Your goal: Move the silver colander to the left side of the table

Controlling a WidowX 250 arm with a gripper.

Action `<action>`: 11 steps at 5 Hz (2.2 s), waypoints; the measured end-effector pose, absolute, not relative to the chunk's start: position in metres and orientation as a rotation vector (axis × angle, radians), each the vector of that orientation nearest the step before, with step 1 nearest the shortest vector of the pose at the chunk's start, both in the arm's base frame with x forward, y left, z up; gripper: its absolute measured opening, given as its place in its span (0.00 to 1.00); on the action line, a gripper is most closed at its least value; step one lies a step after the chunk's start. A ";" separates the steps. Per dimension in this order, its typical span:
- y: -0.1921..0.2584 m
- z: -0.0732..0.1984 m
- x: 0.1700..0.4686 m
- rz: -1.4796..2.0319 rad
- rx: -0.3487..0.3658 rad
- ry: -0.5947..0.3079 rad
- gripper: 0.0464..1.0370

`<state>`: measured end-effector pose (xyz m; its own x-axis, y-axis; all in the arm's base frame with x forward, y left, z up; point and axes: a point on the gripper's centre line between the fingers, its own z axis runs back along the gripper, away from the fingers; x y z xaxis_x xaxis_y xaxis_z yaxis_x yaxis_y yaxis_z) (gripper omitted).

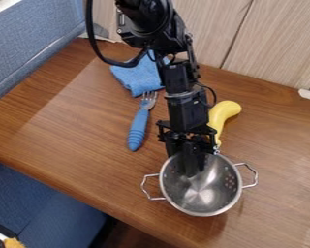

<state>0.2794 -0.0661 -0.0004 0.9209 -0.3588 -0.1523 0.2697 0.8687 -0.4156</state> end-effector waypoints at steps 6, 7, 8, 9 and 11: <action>0.011 0.040 0.297 -0.010 -0.353 -0.026 0.03; 0.052 0.051 0.302 0.150 -0.385 -0.089 0.03; 0.105 0.055 0.296 0.396 -0.403 -0.157 0.03; 0.152 0.057 0.289 0.610 -0.373 -0.224 0.03; 0.210 0.039 0.274 0.851 -0.300 -0.220 0.03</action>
<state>0.2744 0.2098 0.0387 0.6404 0.7648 0.0710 -0.7035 0.6211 -0.3454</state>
